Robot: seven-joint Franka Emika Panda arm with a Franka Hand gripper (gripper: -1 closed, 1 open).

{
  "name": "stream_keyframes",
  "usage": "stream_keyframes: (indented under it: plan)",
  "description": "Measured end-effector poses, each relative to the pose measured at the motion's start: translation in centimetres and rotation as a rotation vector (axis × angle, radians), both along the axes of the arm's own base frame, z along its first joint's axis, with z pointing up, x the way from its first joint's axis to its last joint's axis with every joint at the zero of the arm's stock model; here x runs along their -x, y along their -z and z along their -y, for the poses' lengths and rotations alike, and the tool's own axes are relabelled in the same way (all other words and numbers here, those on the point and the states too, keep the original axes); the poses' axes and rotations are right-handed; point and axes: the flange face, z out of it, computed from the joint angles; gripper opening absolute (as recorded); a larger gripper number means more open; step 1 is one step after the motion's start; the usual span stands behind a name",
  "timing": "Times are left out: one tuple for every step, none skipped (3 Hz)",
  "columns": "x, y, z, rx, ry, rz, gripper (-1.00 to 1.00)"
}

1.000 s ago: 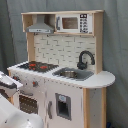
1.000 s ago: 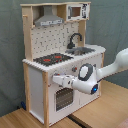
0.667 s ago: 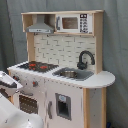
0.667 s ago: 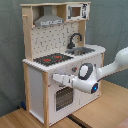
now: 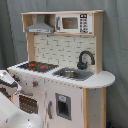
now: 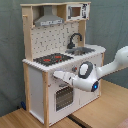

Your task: Play with the kitchen

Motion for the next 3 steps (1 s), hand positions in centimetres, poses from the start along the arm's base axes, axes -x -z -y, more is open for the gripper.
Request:
stream_keyframes:
  plan:
    - [-0.03, -0.20, 0.06, -0.114, 0.000, -0.032, -1.00]
    - [-0.03, -0.37, 0.10, -0.229, 0.003, -0.064, -1.00]
    - [-0.08, -0.60, 0.19, -0.332, 0.004, -0.097, -1.00]
